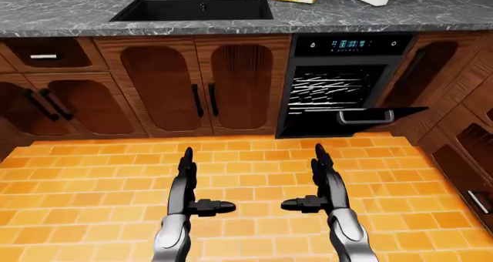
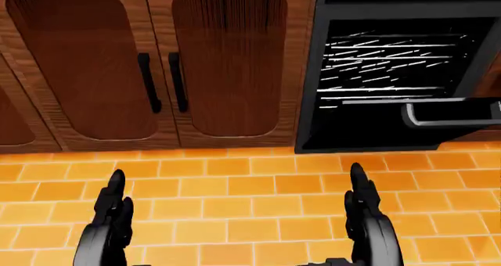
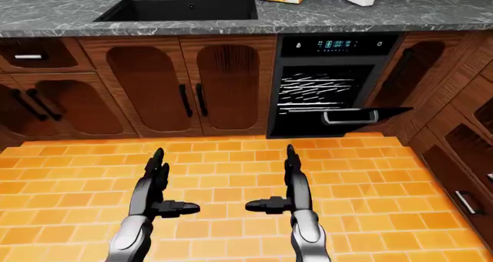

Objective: Close the dishwasher door

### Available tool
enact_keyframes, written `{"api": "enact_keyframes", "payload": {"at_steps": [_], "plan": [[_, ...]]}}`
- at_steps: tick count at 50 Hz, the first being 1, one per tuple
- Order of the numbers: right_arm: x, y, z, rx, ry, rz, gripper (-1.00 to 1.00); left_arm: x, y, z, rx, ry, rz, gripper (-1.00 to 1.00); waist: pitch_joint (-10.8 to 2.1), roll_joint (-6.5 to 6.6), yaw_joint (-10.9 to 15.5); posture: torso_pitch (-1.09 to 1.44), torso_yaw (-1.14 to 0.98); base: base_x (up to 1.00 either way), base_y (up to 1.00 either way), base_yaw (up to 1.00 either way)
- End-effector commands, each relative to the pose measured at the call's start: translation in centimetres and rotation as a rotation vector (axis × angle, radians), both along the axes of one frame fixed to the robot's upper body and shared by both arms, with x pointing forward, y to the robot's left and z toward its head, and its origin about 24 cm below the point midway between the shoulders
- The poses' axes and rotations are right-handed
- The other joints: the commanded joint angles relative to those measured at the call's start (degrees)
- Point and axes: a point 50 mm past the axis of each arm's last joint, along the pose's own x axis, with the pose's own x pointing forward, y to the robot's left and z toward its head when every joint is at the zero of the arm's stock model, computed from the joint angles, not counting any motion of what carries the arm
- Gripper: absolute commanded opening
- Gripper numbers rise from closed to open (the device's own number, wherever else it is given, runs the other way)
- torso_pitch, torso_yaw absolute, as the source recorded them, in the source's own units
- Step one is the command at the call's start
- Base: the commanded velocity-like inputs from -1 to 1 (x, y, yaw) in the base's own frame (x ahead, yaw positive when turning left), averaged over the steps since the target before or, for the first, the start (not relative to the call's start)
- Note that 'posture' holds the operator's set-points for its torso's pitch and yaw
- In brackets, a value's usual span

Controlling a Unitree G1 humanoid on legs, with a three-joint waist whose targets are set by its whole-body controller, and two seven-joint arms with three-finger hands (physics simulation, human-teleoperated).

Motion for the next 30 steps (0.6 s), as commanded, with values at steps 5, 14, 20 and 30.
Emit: {"api": "enact_keyframes", "payload": {"at_steps": [5,14,20,30], "plan": [[0.3,0.9,4.6,0.009,-0.175,-0.006,1.00,0.8,0.1,3.6,0.003,-0.194,0.017,1.00,-1.12,-0.35,0.4,0.00,0.00,0.00,0.00,0.00],[0.4,0.9,4.0,-0.028,-0.164,0.018,1.00,0.8,0.0,3.5,0.023,-0.208,0.025,1.00,-4.57,-0.29,0.5,0.00,0.00,0.00,0.00,0.00],[0.3,1.0,4.2,-0.026,-0.181,0.031,1.00,0.9,0.1,3.5,0.039,-0.223,0.038,1.00,-4.92,-0.15,0.4,0.00,0.00,0.00,0.00,0.00],[0.3,1.3,3.5,-0.067,-0.145,0.038,1.00,0.9,0.1,3.3,0.048,-0.213,0.040,1.00,-5.13,0.30,0.0,0.00,0.00,0.00,0.00,-0.06]]}}
